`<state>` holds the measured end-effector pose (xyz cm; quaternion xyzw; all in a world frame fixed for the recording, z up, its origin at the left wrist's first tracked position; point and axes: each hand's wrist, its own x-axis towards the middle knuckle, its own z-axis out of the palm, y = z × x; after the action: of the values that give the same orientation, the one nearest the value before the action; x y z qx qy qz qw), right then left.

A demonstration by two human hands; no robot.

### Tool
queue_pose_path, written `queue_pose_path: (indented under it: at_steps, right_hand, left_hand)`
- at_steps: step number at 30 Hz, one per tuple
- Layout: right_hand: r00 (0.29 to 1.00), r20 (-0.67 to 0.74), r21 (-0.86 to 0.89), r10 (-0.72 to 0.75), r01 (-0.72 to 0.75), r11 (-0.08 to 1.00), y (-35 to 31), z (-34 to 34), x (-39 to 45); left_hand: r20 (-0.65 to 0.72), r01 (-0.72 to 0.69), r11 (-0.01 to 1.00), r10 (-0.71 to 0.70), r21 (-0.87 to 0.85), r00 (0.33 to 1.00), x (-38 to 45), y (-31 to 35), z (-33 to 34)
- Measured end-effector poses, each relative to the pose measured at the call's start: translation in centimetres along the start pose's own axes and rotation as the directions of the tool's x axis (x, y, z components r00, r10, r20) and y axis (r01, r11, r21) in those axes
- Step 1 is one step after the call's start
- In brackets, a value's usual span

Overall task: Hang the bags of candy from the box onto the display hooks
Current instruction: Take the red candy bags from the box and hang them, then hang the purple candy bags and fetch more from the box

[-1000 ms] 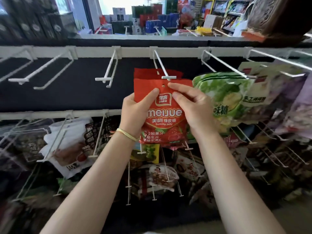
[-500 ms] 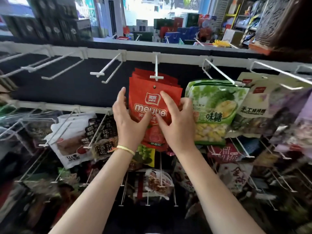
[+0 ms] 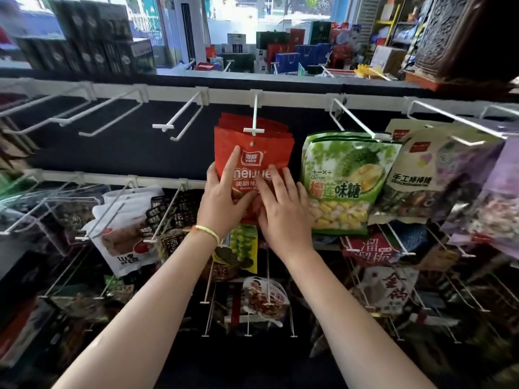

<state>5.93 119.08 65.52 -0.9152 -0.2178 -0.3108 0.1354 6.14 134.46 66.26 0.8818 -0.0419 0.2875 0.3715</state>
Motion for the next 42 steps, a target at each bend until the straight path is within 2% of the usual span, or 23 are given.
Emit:
queue_pose_path:
  at_steps: [3, 7, 11, 14, 17, 20, 25, 30, 33, 37, 42]
  right_hand:
    - [0.994, 0.099, -0.002, 0.045, -0.045, 0.999, -0.2, 0.3, -0.6]
    - [0.986, 0.122, -0.029, 0.111, -0.108, 0.994, -1.2, -0.1, -1.0]
    - [0.965, 0.140, -0.055, 0.221, -0.215, 0.975, -4.4, -0.9, -1.4]
    - [0.949, 0.128, -0.023, 0.290, -0.289, 0.957, -8.3, -1.4, -1.9]
    - [0.890, 0.274, 0.104, 0.364, -0.404, 0.909, -14.1, -1.2, -2.7]
    - [0.863, 0.396, 0.145, 0.315, -0.397, 0.906, -22.2, 0.2, -3.5]
    - [0.833, 0.521, 0.248, 0.186, -0.357, 0.901, -35.7, 4.0, -4.7]
    - [0.796, 0.604, 0.402, 0.039, -0.346, 0.848, -46.9, 6.5, -4.5]
    - [0.796, 0.601, 0.481, -0.067, -0.293, 0.826, -52.3, 7.5, -3.0]
    - [0.781, 0.598, 0.550, -0.180, -0.236, 0.802, -58.0, 9.9, -0.6]
    - [0.848, 0.486, 0.678, -0.213, -0.212, 0.704, -63.9, 14.8, 3.4]
  left_hand:
    - [0.040, 0.002, 1.000, -0.003, 0.030, 0.999, 0.5, -0.1, -0.1]
    - [0.115, -0.004, 0.999, 0.000, 0.035, 0.993, 0.5, -0.4, -0.6]
    - [0.278, -0.047, 0.994, 0.017, 0.101, 0.960, -1.8, -2.3, -3.3]
    - [0.382, -0.012, 0.989, -0.047, 0.150, 0.923, -5.1, -5.2, -7.0]
    - [0.455, 0.018, 0.975, -0.119, 0.221, 0.883, -8.1, -9.1, -12.6]
    - [0.521, 0.086, 0.961, -0.216, 0.263, 0.826, -11.1, -13.2, -20.2]
    - [0.413, 0.195, 0.951, -0.281, 0.239, 0.866, -15.8, -20.2, -32.5]
    - [0.338, 0.314, 0.933, -0.356, 0.174, 0.871, -19.1, -25.6, -42.1]
    - [0.300, 0.330, 0.931, -0.363, 0.156, 0.882, -18.9, -28.9, -46.7]
    - [0.175, 0.364, 0.919, -0.388, 0.152, 0.905, -18.2, -34.9, -51.0]
    - [0.153, 0.386, 0.860, -0.453, 0.335, 0.878, -16.7, -42.3, -54.8]
